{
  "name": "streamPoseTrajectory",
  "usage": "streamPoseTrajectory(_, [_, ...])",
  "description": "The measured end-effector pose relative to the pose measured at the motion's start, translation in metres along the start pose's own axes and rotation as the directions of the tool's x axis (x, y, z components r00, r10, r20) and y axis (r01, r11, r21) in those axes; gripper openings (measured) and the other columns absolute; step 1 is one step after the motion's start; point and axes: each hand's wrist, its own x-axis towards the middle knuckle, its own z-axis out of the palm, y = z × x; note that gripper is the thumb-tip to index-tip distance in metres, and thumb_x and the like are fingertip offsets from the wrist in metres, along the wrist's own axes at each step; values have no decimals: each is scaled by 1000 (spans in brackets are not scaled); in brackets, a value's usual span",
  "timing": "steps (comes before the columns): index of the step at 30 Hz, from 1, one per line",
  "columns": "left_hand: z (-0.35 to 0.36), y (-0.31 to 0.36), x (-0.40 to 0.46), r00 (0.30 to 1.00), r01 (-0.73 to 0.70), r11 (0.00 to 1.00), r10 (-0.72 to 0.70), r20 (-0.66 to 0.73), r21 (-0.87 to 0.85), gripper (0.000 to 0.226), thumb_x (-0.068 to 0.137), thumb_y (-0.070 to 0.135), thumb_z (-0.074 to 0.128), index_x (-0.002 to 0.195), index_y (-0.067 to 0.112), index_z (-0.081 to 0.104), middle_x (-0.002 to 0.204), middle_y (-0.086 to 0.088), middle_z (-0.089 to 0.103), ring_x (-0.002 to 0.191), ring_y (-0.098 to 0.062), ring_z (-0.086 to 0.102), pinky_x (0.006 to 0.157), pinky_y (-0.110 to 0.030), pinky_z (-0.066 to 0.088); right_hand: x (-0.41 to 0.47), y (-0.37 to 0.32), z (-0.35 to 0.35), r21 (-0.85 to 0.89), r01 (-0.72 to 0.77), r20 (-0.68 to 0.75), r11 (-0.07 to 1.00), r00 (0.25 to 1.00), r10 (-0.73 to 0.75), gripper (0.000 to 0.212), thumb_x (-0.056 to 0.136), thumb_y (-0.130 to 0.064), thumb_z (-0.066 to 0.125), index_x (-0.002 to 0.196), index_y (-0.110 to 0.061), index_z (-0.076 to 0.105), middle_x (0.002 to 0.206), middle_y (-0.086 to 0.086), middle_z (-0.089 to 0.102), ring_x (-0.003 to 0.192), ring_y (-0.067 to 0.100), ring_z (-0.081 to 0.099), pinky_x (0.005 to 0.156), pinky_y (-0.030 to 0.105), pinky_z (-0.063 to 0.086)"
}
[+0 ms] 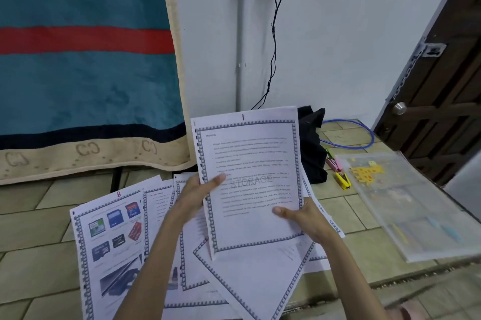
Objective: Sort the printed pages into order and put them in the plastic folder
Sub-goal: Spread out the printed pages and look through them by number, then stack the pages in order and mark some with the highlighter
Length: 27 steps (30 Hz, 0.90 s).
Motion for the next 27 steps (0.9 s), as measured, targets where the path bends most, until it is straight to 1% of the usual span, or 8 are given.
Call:
streamPoseTrajectory(5, [25, 22, 30, 997, 78, 989, -77, 17, -125, 33, 86, 26, 62, 117, 14, 60, 111, -7, 68, 100, -22, 66, 82, -39, 56, -12, 10, -9, 44, -152, -23, 987, 988, 153, 90, 41, -44, 93, 117, -9, 61, 108, 6, 72, 98, 24, 70, 88, 44, 55])
streamPoseTrajectory(7, [35, 22, 36, 997, 71, 997, -70, 26, -42, 26, 91, 22, 57, 114, 11, 61, 106, -7, 68, 93, -20, 67, 78, -36, 57, -15, 15, -14, 61, -180, -66, 982, 981, 184, 81, 50, -37, 92, 117, -6, 59, 106, 7, 72, 94, 22, 71, 81, 38, 58])
streamPoseTrajectory(11, [49, 17, 50, 999, 41, 991, -42, 0, 126, 37, 87, 22, 64, 120, 7, 60, 111, -8, 67, 97, -22, 65, 91, -39, 51, -23, 17, -16, 89, -224, -121, 971, 965, 233, 42, 70, -17, 82, 106, -9, 61, 95, 0, 70, 75, 7, 68, 59, 19, 56])
streamPoseTrajectory(17, [51, -3, 70, 970, 235, 968, -240, 45, 90, 65, 61, 33, 80, 119, 10, 63, 113, -12, 68, 102, -29, 65, 93, -53, 49, -21, 28, -29, 109, -304, -85, 947, 946, 313, 63, 65, -25, 85, 120, -5, 60, 113, 8, 69, 91, 19, 70, 78, 36, 59])
streamPoseTrajectory(20, [54, -15, 78, 971, 236, 960, -239, 0, 148, 77, 53, 41, 84, 119, 10, 62, 112, -11, 68, 102, -30, 65, 93, -53, 49, -20, 33, -31, 86, -354, -33, 931, 933, 357, 78, 52, -40, 89, 119, -9, 62, 116, 7, 69, 99, 22, 69, 88, 44, 56])
streamPoseTrajectory(22, [58, -19, 81, 977, 213, 949, -207, -50, 231, 65, 61, 39, 82, 116, 8, 63, 107, -10, 68, 98, -29, 66, 92, -48, 50, -19, 38, -32, 36, -398, -6, 917, 917, 399, 88, 42, -53, 89, 117, -14, 64, 116, 4, 69, 102, 21, 68, 91, 43, 54])
streamPoseTrajectory(25, [61, -23, 83, 982, 181, 936, -157, -104, 302, 42, 77, 28, 75, 111, 7, 65, 104, -13, 69, 94, -29, 66, 91, -45, 51, -22, 22, -46, -76, -463, 82, 883, 880, 468, 68, 60, -45, 84, 116, -12, 65, 115, 6, 70, 103, 23, 67, 93, 41, 53])
streamPoseTrajectory(27, [59, -23, 83, 985, 164, 937, -139, -103, 309, 39, 79, 25, 73, 112, 7, 64, 106, -13, 68, 95, -29, 65, 91, -45, 50, -13, 3, -74, -187, -454, 30, 871, 884, 467, 46, 71, -27, 82, 110, -6, 68, 104, 11, 72, 95, 25, 69, 91, 37, 54])
